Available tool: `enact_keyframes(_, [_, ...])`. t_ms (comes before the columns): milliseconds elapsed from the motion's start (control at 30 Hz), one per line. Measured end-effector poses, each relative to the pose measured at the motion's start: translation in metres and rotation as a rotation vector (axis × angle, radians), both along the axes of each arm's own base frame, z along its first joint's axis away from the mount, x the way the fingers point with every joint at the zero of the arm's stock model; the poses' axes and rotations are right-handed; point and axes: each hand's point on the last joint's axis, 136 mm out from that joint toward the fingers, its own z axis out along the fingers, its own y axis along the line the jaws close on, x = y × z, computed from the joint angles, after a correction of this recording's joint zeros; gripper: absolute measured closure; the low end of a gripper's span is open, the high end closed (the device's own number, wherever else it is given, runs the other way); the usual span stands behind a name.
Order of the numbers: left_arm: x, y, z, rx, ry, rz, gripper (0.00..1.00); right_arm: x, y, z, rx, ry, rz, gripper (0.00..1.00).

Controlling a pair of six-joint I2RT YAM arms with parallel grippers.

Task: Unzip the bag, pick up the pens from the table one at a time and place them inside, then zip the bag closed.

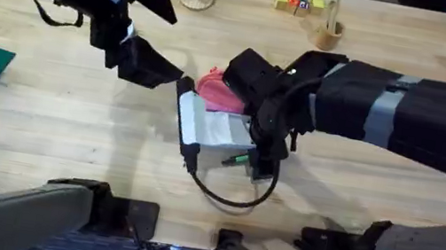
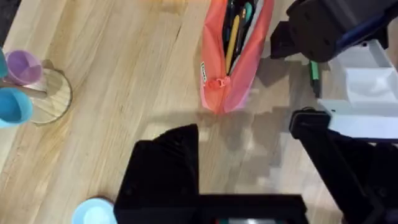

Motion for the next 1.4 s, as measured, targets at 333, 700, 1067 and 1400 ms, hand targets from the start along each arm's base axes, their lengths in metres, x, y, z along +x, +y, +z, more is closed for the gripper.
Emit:
enact_keyframes(333, [0.0, 0.0, 0.0, 0.0, 0.0, 0.0, 0.007, 0.001, 0.001, 0.0, 0.003, -0.004, -0.021, 0.668])
enact_keyframes(700, [0.0, 0.0, 0.0, 0.0, 0.0, 0.0, 0.007, 0.0, 0.001, 0.001, 0.005, -0.002, -0.023, 0.96])
enact_keyframes(1067, [0.0, 0.0, 0.0, 0.0, 0.0, 0.0, 0.007, 0.0, 0.0, 0.003, 0.008, -0.003, -0.023, 0.971])
enact_keyframes(1400, [0.0, 0.0, 0.0, 0.0, 0.0, 0.0, 0.007, -0.024, -0.019, 0.006, -0.016, 0.052, -0.013, 0.968])
